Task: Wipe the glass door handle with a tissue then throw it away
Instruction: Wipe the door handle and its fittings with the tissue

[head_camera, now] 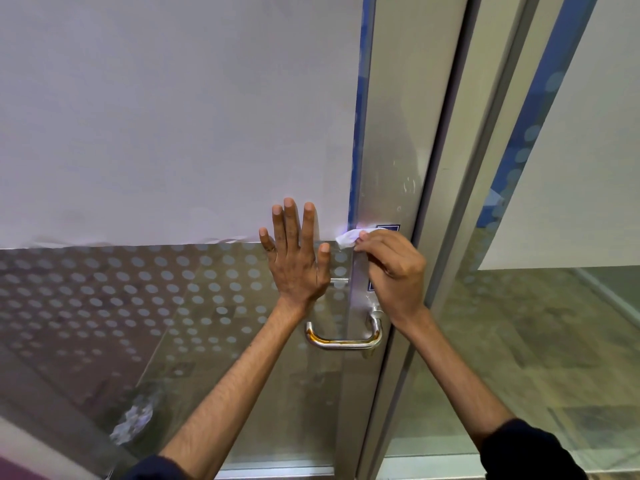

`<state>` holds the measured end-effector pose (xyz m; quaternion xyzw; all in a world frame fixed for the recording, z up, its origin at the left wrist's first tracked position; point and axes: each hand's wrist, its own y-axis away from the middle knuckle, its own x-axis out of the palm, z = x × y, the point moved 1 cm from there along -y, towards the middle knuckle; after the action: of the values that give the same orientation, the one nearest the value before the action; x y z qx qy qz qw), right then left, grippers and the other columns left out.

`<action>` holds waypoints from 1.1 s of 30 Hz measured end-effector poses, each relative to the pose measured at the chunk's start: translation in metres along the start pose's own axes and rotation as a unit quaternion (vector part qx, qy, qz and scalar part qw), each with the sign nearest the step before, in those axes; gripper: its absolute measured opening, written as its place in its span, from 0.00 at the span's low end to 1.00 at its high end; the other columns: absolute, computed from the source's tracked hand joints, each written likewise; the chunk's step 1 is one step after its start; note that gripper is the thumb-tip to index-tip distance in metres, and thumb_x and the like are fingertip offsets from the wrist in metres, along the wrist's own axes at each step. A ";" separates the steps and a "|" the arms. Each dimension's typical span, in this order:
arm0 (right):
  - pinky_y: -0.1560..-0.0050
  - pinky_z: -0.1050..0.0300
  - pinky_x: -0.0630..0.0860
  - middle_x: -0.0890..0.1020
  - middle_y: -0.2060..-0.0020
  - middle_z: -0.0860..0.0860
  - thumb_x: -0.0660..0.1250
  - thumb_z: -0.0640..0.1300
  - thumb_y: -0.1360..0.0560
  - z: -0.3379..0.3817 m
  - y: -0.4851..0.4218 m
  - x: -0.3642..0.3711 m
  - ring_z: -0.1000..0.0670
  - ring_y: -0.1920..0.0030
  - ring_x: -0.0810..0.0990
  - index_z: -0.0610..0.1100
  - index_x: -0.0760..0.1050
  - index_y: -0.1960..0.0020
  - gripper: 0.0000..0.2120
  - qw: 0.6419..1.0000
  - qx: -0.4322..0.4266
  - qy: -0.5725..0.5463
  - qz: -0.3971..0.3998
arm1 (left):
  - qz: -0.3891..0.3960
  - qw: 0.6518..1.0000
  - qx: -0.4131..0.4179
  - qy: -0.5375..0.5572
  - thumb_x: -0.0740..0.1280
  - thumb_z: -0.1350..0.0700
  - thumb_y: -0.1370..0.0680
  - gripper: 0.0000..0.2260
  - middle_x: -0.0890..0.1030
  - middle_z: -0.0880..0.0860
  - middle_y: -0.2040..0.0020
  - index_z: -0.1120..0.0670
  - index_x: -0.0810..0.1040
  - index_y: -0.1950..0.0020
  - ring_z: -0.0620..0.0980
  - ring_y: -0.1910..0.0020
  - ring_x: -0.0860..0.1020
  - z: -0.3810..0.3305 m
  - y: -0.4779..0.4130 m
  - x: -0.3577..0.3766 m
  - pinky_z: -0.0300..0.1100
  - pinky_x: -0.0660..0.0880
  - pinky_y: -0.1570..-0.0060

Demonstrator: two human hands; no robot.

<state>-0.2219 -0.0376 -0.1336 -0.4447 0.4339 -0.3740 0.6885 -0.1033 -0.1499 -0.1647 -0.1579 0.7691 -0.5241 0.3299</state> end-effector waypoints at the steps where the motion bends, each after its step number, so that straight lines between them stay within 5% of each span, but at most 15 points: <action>1: 0.47 0.53 0.79 0.86 0.59 0.43 0.66 0.28 0.28 0.000 0.002 0.001 0.45 0.54 0.84 0.36 0.83 0.59 0.08 1.000 0.003 -0.006 -0.011 | 0.002 1.000 0.001 -0.001 0.41 0.43 0.18 0.27 0.36 0.48 0.19 0.48 0.41 0.20 0.49 0.20 0.39 0.000 -0.001 0.000 0.52 0.33 0.23; 4: 0.49 0.53 0.79 0.85 0.61 0.43 0.65 0.25 0.30 -0.005 0.019 0.006 0.44 0.55 0.83 0.36 0.80 0.64 0.10 1.000 -0.003 -0.019 -0.005 | 0.005 1.000 -0.003 -0.002 0.41 0.43 0.18 0.27 0.35 0.48 0.19 0.48 0.41 0.20 0.49 0.20 0.38 -0.001 -0.001 0.000 0.52 0.33 0.23; 8: 0.52 0.54 0.78 0.85 0.59 0.45 0.67 0.19 0.38 -0.018 0.067 0.010 0.45 0.53 0.82 0.37 0.77 0.66 0.14 0.994 -0.023 -0.022 0.102 | 0.000 1.000 -0.001 -0.003 0.40 0.43 0.18 0.27 0.36 0.48 0.19 0.48 0.41 0.20 0.49 0.20 0.38 0.000 -0.001 0.001 0.52 0.32 0.23; 14: 0.55 0.56 0.79 0.84 0.58 0.47 0.63 0.23 0.37 -0.020 0.078 0.011 0.48 0.52 0.80 0.39 0.75 0.63 0.13 0.980 -0.019 -0.010 0.196 | 0.000 1.000 0.000 -0.004 0.40 0.43 0.18 0.27 0.37 0.48 0.19 0.48 0.41 0.20 0.49 0.19 0.39 -0.002 -0.001 -0.001 0.52 0.33 0.23; 19: 0.53 0.51 0.80 0.83 0.62 0.44 0.61 0.28 0.26 -0.008 0.039 0.006 0.44 0.57 0.82 0.36 0.78 0.61 0.10 0.996 -0.013 -0.015 0.083 | -0.005 1.000 0.005 -0.009 0.40 0.43 0.18 0.27 0.37 0.49 0.19 0.49 0.42 0.20 0.50 0.19 0.39 -0.001 -0.001 0.001 0.52 0.33 0.23; 24: 0.51 0.51 0.81 0.83 0.64 0.41 0.67 0.21 0.31 -0.004 0.019 0.009 0.43 0.57 0.83 0.35 0.78 0.62 0.11 0.999 0.011 -0.038 -0.004 | -0.005 1.000 0.006 -0.006 0.40 0.44 0.18 0.27 0.37 0.49 0.19 0.49 0.42 0.20 0.50 0.19 0.39 0.000 -0.001 0.001 0.52 0.33 0.23; 29: 0.64 0.58 0.79 0.82 0.64 0.49 0.73 0.26 0.31 -0.017 0.068 0.013 0.51 0.64 0.83 0.48 0.74 0.57 0.18 0.999 -0.002 -0.025 0.037 | -0.002 1.000 0.003 -0.004 0.40 0.43 0.18 0.27 0.37 0.48 0.19 0.48 0.41 0.20 0.49 0.19 0.39 0.000 -0.002 0.001 0.52 0.32 0.23; 33: 0.61 0.66 0.75 0.75 0.60 0.56 0.72 0.18 0.39 -0.022 0.092 0.015 0.61 0.63 0.77 0.50 0.73 0.56 0.29 0.993 0.043 -0.039 0.098 | -0.008 1.000 0.005 -0.006 0.40 0.43 0.18 0.27 0.36 0.48 0.19 0.48 0.41 0.20 0.49 0.20 0.39 0.000 -0.003 0.003 0.52 0.32 0.23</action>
<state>-0.2253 -0.0277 -0.2290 -0.3845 0.4318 -0.3051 0.7567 -0.1052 -0.1528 -0.1632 -0.1659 0.7631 -0.5297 0.3309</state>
